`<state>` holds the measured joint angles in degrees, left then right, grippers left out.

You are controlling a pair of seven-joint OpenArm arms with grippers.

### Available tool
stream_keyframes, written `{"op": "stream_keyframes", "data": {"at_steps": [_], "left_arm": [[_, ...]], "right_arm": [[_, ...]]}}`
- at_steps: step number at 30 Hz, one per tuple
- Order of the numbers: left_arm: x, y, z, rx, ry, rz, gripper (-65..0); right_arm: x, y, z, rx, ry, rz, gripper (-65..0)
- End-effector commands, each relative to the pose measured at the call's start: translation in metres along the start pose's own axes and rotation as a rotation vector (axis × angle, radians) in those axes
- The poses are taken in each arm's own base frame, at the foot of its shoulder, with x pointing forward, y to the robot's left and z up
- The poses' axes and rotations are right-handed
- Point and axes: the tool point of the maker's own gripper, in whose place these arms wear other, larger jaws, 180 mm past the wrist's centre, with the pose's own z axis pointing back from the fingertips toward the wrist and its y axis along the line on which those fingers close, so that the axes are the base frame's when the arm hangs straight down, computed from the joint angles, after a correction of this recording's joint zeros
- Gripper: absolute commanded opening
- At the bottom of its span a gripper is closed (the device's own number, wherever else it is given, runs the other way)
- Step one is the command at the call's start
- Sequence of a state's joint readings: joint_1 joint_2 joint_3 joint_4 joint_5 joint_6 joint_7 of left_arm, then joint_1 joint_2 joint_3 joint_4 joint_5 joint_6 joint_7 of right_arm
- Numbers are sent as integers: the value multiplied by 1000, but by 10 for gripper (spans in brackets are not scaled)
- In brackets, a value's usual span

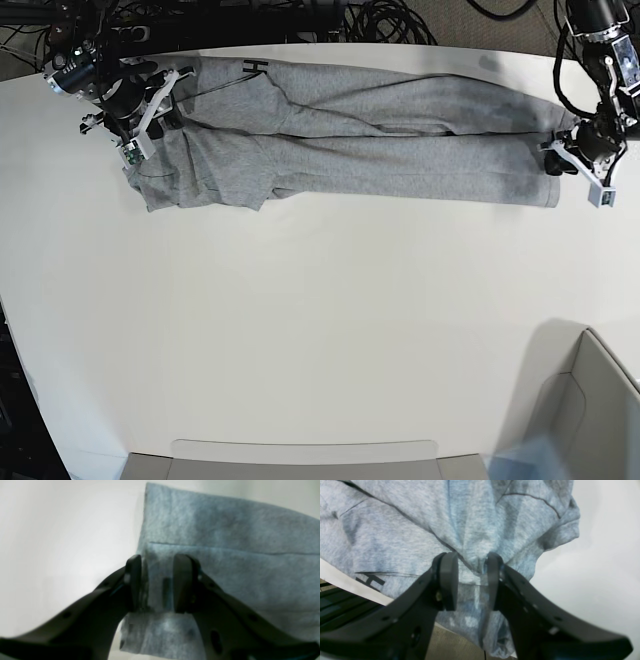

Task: Fold the T-shirt properly
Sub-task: 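Release the folded edge and regrip the shirt's ends with both grippers, then fold the shirt's end held by the left gripper inward toward the right gripper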

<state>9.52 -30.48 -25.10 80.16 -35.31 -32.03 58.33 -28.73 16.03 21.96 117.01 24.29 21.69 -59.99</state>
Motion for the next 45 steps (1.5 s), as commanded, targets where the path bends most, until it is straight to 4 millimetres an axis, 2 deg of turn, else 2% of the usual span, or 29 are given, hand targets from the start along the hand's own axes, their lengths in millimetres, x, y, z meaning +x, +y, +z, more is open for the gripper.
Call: {"op": "stream_keyframes", "data": {"at_steps": [1, 6, 11, 18, 21, 27, 30, 34, 37, 41, 43, 45], "left_arm": [[12, 6, 3, 11, -37, -15, -427], [-6, 14, -6, 13, 0, 35, -427], [-11, 18, -7, 27, 17, 32, -427], [-8, 27, -3, 46, 19, 21, -427], [-24, 31, -9, 45, 65, 51, -427], [-53, -6, -28, -47, 175, -42, -429], [-61, -24, -32, -123, 200, -128, -473], [-63, -25, -33, -138, 206, -136, -650], [-72, -20, -35, -136, 233, -114, -650], [-68, -20, -35, -136, 215, -111, -650], [-50, -10, -32, -115, 163, -83, -650], [-31, 7, -25, -79, 98, -27, -650]], "right_arm": [[9, -2, 4, -1, -33, 18, -446], [9, -2, 4, -1, -33, 18, -446], [9, -2, 4, -2, -32, 20, -446], [8, -3, 4, -3, -31, 21, -446], [9, -3, 4, -4, -33, 21, -446], [14, -5, 4, -9, -44, 23, -446], [16, -6, 4, -11, -50, 25, -446], [16, -6, 4, -12, -50, 24, -446], [16, -6, 4, -12, -50, 24, -446], [22, -8, 4, -17, -64, 28, -446], [22, -8, 4, -17, -64, 28, -446], [22, -8, 4, -17, -64, 28, -446]]}}
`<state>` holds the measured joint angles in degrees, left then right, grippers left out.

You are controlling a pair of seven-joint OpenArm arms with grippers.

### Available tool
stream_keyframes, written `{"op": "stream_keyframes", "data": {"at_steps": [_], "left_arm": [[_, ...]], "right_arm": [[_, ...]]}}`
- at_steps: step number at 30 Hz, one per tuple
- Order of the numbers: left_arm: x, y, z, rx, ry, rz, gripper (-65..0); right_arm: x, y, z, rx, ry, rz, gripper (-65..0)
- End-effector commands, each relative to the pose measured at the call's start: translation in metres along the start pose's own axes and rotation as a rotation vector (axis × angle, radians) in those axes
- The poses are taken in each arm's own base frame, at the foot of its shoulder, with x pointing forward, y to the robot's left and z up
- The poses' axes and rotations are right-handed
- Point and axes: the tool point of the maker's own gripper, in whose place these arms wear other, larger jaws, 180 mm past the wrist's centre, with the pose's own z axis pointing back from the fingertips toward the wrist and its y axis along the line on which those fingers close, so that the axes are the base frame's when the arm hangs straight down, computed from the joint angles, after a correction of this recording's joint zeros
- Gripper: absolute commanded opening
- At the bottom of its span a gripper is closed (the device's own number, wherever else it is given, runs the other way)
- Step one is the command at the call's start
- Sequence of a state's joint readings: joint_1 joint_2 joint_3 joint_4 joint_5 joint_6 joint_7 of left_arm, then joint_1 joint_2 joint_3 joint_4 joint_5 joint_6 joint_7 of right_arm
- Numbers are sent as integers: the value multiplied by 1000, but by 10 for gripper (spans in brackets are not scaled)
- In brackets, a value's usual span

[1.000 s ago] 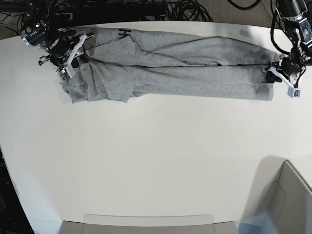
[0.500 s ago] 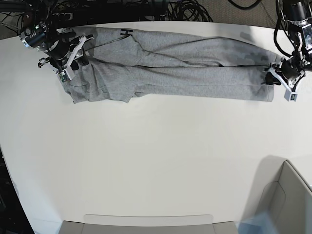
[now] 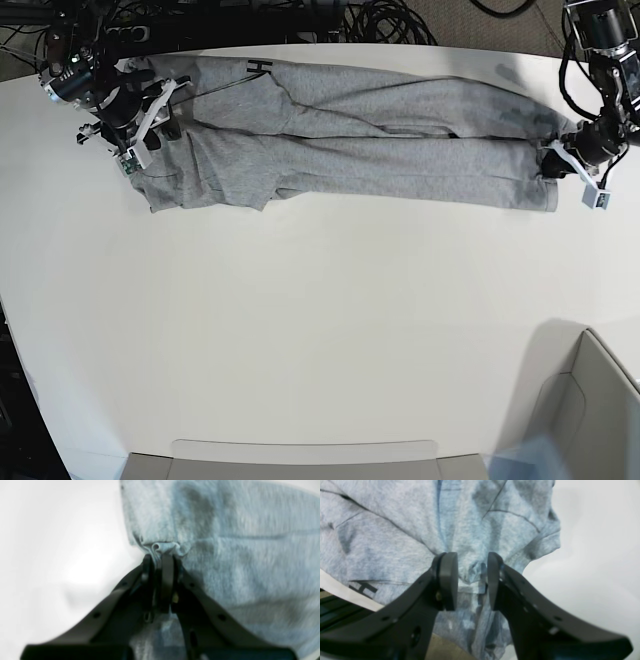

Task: Fold the T-shirt properly
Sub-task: 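Fold the shirt's end held by the left gripper inward toward the right gripper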

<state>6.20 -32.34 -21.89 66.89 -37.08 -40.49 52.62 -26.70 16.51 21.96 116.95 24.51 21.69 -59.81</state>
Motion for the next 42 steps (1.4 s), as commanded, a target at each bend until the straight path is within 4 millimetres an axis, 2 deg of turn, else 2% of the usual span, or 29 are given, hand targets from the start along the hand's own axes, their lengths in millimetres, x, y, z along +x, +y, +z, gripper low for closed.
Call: {"op": "stream_keyframes", "data": {"at_steps": [1, 5, 9, 16, 18, 23, 25, 27, 30, 34, 42], "left_arm": [[-6, 17, 7, 56, 50, -1, -650], [15, 36, 21, 97, -27, 49, -650], [18, 52, 31, 125, -33, 83, -650], [27, 67, 45, 156, -77, 124, -650], [34, 74, 57, 180, -74, 108, -650], [64, 57, 80, 208, -115, -6, -650], [67, 53, 88, 222, -118, -20, -650], [62, 50, 94, 234, -104, -25, -650], [60, 35, 99, 234, -107, -50, -650], [52, 5, 103, 228, -97, -116, -650], [55, -67, 109, 180, -162, -194, -650]], "right_arm": [[8, -2, 4, -5, -31, 15, -446], [8, -2, 4, -5, -31, 15, -446], [8, -2, 4, -5, -31, 15, -446], [8, -2, 4, -5, -29, 15, -446], [8, -3, 4, -6, -30, 14, -446], [9, -2, 4, -4, -32, 16, -446], [13, -2, 3, -4, -44, 14, -446], [13, -2, 3, -4, -44, 14, -446], [13, -3, 3, -6, -42, 18, -446], [13, -3, 3, -7, -41, 19, -446], [14, -6, 1, -8, -42, 14, -446]]}}
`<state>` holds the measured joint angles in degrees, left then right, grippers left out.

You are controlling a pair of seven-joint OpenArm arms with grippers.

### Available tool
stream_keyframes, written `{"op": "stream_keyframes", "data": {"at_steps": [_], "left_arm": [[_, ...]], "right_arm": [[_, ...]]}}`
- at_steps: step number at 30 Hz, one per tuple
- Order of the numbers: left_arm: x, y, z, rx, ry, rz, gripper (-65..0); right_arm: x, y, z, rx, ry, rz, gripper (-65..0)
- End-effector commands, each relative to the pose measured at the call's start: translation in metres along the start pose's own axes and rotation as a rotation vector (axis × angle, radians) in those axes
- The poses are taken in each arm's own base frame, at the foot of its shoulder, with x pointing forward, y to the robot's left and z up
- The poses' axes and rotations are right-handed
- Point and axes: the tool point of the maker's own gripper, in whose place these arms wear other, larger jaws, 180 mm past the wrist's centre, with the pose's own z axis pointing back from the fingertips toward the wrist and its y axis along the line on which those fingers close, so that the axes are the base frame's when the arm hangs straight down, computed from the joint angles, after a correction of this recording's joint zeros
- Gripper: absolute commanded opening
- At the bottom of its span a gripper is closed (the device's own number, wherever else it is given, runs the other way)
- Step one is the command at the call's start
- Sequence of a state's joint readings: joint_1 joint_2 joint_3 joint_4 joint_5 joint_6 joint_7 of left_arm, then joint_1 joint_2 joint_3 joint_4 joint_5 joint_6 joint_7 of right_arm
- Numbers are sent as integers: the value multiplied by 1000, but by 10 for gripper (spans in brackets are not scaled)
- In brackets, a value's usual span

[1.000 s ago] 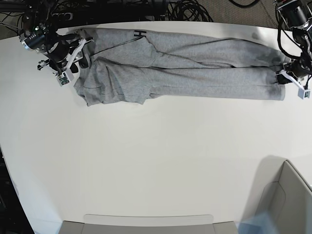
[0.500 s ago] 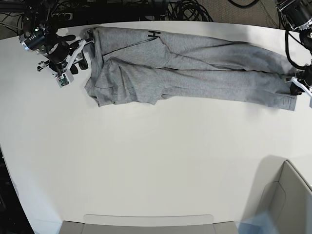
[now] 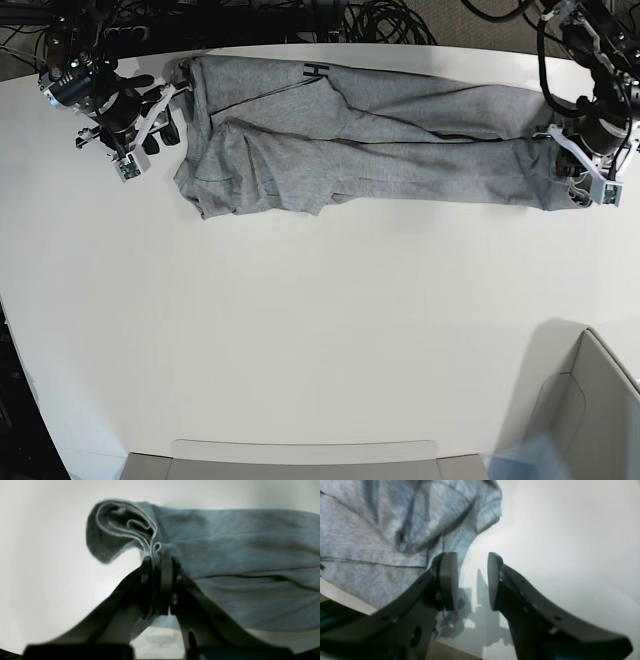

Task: Fold the T-shirt properly
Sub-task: 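Fold the shirt's end held by the left gripper inward toward the right gripper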

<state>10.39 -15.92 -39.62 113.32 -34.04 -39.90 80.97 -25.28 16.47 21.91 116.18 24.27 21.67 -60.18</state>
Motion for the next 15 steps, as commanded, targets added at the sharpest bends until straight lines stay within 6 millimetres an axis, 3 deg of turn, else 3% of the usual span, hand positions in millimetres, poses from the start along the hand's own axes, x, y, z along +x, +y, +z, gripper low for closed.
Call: {"op": "stream_keyframes", "data": {"at_steps": [1, 9, 15], "left_arm": [[15, -9, 2, -17, -42, -45, -650], [3, -107, -20, -256, -14, -84, -650], [1, -152, -24, -365, -14, -89, -650]], "right_arm": [[10, -1, 4, 0, -38, 15, -446], [10, -1, 4, 0, -37, 15, -446], [8, -1, 4, 1, -32, 15, -446]]}}
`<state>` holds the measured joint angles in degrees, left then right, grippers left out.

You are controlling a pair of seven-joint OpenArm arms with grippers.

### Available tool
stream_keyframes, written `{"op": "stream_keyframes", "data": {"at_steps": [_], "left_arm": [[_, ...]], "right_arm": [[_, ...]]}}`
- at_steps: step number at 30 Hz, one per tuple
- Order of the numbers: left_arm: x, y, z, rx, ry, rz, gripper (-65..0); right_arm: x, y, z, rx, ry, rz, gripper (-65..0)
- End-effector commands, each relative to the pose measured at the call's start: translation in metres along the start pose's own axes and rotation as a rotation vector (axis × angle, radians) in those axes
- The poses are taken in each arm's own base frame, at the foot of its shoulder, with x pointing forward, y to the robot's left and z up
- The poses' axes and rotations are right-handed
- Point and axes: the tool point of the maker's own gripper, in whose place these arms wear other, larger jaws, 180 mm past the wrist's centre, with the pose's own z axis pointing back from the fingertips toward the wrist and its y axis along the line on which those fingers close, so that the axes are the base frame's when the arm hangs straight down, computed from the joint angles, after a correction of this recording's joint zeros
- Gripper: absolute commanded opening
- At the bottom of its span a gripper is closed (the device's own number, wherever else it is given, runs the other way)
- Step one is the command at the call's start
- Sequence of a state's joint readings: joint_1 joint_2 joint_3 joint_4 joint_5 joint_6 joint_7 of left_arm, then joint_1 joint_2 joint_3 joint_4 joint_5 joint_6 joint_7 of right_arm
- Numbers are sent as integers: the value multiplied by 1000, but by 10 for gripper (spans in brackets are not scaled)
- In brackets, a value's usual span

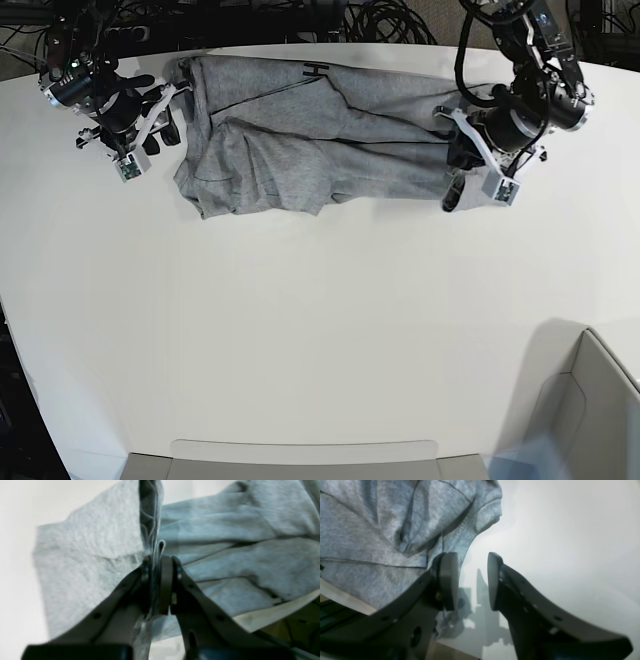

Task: Fold the T-shirt properly
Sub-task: 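Fold the shirt's end held by the left gripper inward toward the right gripper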

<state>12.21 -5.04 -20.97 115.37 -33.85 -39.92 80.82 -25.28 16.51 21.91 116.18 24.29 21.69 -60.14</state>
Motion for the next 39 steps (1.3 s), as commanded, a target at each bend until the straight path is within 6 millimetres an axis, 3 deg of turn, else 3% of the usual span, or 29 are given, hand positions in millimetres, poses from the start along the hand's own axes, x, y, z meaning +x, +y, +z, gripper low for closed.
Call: {"op": "stream_keyframes", "data": {"at_steps": [1, 12, 19, 23, 30, 32, 36, 39], "left_arm": [[13, -7, 1, -18, -44, -18, -650], [20, -43, -12, -110, -75, -25, -650], [20, -42, -13, -113, -83, -22, -650], [13, -45, -12, -118, -74, -14, -434], [26, -68, -5, -261, -162, 42, -518], [27, -64, -4, -251, -170, 49, -555], [24, -24, 8, -138, -200, 120, -650], [16, 10, 19, -49, -208, 175, -650]], "right_arm": [[8, -1, 4, 1, -31, 14, -446], [9, -1, 4, 1, -32, 15, -446], [9, -1, 4, 1, -32, 15, -446], [9, -1, 4, 1, -32, 15, -446], [9, -1, 3, 1, -34, 14, -446], [10, -1, 3, 1, -37, 15, -446], [9, -2, 4, -2, -38, 11, -446], [9, -2, 4, -4, -39, 11, -446]]}}
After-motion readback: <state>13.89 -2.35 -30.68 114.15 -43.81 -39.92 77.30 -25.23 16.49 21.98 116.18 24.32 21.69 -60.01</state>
